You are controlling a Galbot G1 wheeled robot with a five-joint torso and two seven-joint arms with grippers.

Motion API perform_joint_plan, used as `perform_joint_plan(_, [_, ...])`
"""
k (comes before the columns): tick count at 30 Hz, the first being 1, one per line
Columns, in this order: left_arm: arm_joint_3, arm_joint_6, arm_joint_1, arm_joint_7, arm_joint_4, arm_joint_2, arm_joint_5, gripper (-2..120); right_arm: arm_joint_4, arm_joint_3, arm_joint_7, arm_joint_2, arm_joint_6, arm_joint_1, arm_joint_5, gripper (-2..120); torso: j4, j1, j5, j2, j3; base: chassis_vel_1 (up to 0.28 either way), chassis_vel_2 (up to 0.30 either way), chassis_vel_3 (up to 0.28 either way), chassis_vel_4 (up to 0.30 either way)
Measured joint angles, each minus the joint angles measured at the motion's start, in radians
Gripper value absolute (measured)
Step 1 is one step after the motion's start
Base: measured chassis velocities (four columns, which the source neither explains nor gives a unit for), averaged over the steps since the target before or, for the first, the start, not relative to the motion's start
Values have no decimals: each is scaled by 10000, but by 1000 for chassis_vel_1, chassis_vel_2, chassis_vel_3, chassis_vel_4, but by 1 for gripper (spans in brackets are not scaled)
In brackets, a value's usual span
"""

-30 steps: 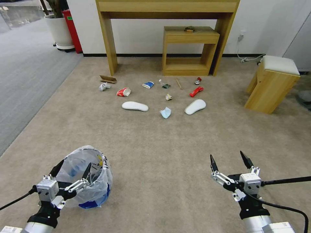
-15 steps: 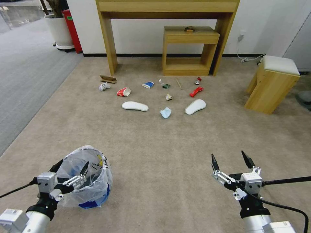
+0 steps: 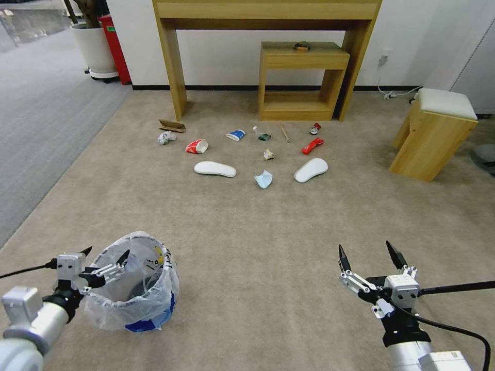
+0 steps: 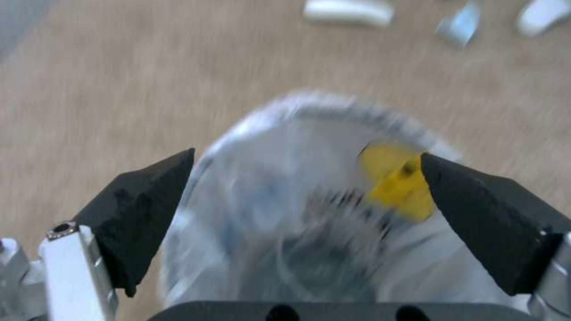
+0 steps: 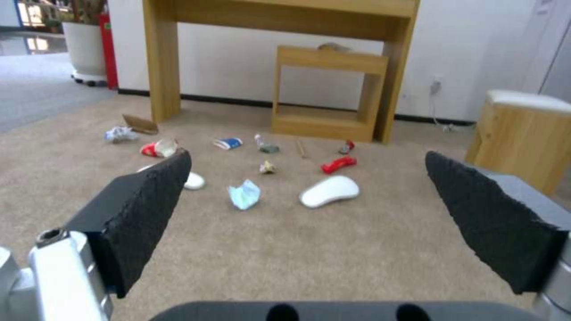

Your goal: Pick up the trash bin and place the garbage on the floor into it.

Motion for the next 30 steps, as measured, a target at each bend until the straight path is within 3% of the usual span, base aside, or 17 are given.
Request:
perform_joint_plan(3, [1,817,-327,-292,686,550,-460,100,-179,-184,62,-139,-295,217,159,100,6,-1,0,1,0,0,0,0,0])
perform_joint_plan(13, [597,1699,-1177,-435,2167,1940,-1153,100,-589,-461,282,-185,-636,259,384,100,3,0,1,0,0,0,0,0,0])
perform_joint_plan(30, [2154,1646,-2941,-146,4160,1994,-1156,100,-807,-502,619,-169,-1141,281,805,100,2,0,1,0,0,0,0,0,0])
